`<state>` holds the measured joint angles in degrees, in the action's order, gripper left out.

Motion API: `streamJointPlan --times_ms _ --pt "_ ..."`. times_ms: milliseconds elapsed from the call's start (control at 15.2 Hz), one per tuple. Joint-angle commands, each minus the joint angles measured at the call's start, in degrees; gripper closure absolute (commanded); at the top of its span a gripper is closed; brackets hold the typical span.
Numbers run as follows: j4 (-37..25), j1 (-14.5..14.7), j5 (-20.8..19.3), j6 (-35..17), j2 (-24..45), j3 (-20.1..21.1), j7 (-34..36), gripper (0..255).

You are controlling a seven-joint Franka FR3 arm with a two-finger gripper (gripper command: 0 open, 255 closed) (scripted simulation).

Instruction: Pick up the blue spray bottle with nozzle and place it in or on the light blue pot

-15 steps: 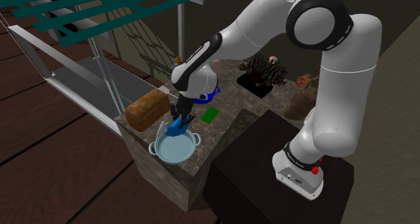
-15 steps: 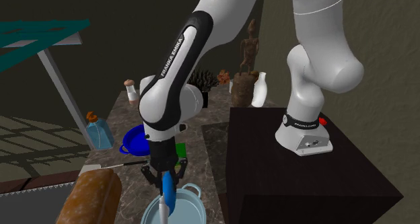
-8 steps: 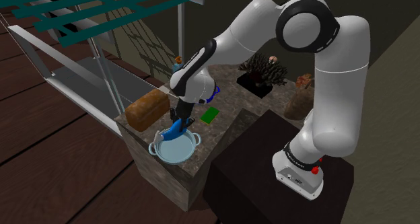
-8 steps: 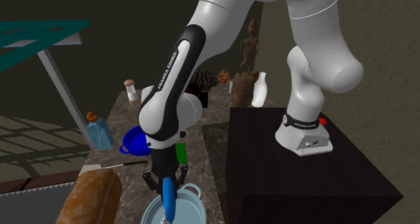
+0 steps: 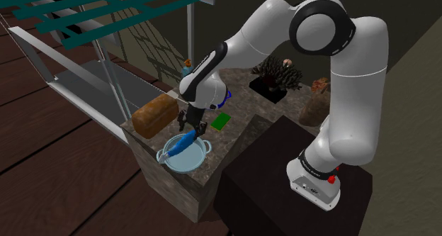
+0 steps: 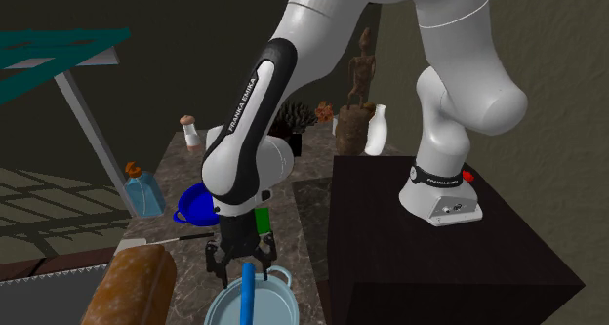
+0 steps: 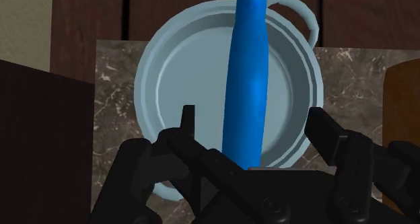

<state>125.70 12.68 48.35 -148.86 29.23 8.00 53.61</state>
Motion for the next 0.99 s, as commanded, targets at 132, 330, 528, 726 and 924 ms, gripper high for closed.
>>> streamJointPlan --times_ms 132,330,528,726,924 --pt "0.0 -0.1 0.0 0.0 0.0 -0.1 0.0 0" --pt "1.8 -0.7 -2.9 4.1 -5.3 -2.0 2.0 0" --pt "2.1 -0.9 -3.7 5.2 -6.7 -2.4 2.5 0" --pt "2.1 -0.9 -3.7 5.2 -6.7 -2.4 2.5 0" --pt "2.1 -0.9 -3.7 5.2 -6.7 -2.4 2.5 0"
